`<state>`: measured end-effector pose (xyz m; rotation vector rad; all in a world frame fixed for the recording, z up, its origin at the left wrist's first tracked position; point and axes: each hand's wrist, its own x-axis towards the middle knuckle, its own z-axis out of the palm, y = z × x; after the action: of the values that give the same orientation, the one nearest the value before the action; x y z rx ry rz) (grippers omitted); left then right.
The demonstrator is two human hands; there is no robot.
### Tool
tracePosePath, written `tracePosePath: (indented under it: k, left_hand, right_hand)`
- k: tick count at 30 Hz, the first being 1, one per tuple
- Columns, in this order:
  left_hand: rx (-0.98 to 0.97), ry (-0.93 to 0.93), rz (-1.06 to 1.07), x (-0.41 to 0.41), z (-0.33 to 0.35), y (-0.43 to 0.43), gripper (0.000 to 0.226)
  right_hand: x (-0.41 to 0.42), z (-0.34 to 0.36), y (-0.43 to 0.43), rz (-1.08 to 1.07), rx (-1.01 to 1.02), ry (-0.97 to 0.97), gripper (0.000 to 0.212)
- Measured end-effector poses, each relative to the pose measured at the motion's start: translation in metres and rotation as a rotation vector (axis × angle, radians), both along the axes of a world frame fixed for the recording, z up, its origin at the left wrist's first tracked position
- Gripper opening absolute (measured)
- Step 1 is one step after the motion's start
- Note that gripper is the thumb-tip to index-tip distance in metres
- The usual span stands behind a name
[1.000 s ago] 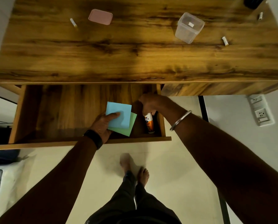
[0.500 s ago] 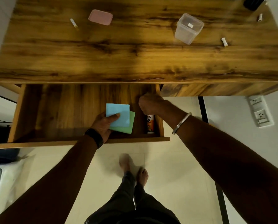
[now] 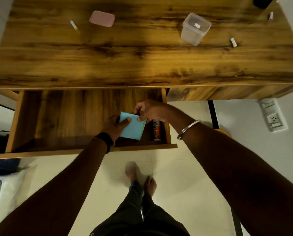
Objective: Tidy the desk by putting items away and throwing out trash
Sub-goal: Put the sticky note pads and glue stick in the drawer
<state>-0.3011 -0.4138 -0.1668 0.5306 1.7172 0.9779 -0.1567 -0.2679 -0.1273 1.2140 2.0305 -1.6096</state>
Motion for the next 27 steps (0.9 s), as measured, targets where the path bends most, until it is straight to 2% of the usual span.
tracePosePath:
  k: [2,4,6,11,14,18,21,23,25,27]
  left_hand:
    - [-0.035,0.158,-0.037,-0.003,-0.007,0.002,0.038]
    - [-0.081,0.372,-0.093,-0.006,-0.012,0.005,0.028]
    - [-0.146,0.476,-0.198,-0.005,-0.016,0.007,0.019]
    - [-0.322,0.565,-0.568,0.004,-0.023,0.011,0.034]
    - [-0.323,0.506,-0.577,0.007,-0.026,0.017,0.037]
    - [-0.333,0.489,-0.636,0.006,-0.022,0.02,0.026]
    - [-0.32,0.388,-0.57,-0.003,-0.019,0.019,0.032]
    - [-0.256,0.219,-0.337,-0.006,-0.014,0.019,0.031]
    - [-0.156,0.023,-0.05,-0.005,-0.007,0.02,0.031]
    - [-0.117,-0.142,0.119,-0.003,-0.001,0.02,0.038]
  right_hand:
    - [-0.001,-0.004,0.0,0.069,0.085,-0.033,0.041]
    - [-0.006,-0.01,-0.003,0.208,0.218,-0.104,0.052]
    - [-0.008,-0.02,-0.008,0.335,0.374,-0.163,0.06]
    - [-0.001,-0.036,-0.015,0.47,0.579,-0.172,0.038]
    - [0.006,-0.038,-0.015,0.455,0.614,-0.185,0.031]
    - [0.009,-0.038,-0.015,0.472,0.647,-0.181,0.027]
    - [0.008,-0.041,-0.015,0.416,0.631,-0.174,0.033]
    - [0.004,-0.037,-0.011,0.251,0.555,-0.095,0.037]
    - [-0.001,-0.028,-0.007,0.074,0.345,0.05,0.031]
    - [-0.005,-0.017,-0.008,-0.03,0.073,0.132,0.031]
